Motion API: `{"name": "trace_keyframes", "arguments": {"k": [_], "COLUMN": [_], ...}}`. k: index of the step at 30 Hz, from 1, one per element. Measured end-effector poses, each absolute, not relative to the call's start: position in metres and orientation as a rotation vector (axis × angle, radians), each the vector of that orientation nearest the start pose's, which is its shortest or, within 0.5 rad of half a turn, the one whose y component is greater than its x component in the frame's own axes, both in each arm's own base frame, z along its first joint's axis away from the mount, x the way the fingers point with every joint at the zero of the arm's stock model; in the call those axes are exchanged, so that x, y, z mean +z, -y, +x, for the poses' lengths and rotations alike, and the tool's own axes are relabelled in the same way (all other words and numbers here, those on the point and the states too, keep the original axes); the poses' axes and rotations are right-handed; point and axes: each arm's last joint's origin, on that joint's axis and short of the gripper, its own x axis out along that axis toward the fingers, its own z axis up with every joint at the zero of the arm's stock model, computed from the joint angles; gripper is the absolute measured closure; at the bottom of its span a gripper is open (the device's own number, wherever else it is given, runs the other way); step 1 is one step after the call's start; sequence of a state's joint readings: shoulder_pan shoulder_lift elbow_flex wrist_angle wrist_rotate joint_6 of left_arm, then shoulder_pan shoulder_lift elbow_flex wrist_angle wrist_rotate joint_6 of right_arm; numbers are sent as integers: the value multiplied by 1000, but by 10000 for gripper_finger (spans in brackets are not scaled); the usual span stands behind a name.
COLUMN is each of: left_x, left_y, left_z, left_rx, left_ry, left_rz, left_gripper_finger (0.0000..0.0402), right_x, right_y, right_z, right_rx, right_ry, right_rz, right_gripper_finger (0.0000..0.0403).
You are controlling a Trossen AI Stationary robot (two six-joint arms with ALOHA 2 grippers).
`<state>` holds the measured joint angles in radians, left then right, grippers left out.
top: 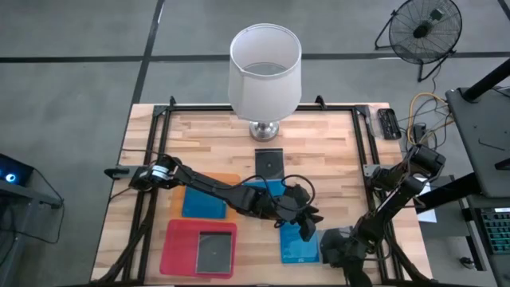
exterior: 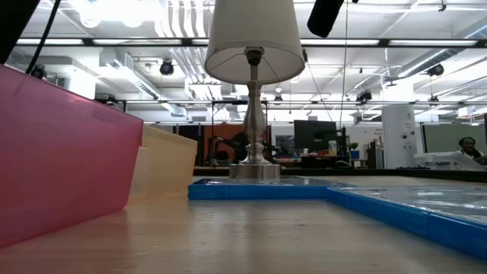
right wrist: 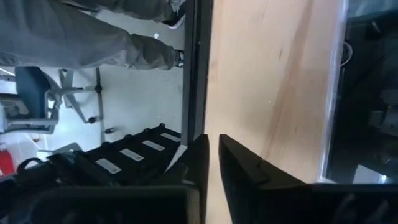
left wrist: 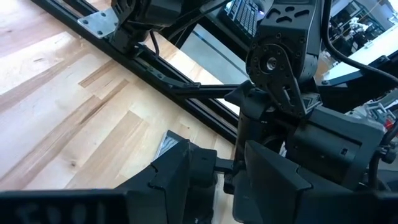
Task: Pick & place jewel cases by type
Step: Put the bottom black CD case into the pink bin
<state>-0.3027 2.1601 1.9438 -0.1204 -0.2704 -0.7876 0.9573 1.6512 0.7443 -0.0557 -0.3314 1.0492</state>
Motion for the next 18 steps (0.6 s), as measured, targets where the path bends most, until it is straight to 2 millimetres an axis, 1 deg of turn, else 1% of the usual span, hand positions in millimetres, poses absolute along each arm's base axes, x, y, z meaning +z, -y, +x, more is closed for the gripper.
{"name": "trace_keyframes", "arguments": {"k": [2,7,18], "left_x": [297,297,297], "left_y": [144,145,145], "left_z": [488,488,488], "left_rx": [92,87,80], "left_ry": [-319,-322,-325], "left_rz": [-686,-687,-694], "left_gripper_finger": [264,264,264], "right_x": [130,125,120], "right_y": [-243,-239,-230], "right_z": [161,159,161], "right_rx": [503,439,442], "right_ry": [-1457,-1462,-1474], "right_rz": [497,444,387], "right_gripper_finger": [390,394,395]}}
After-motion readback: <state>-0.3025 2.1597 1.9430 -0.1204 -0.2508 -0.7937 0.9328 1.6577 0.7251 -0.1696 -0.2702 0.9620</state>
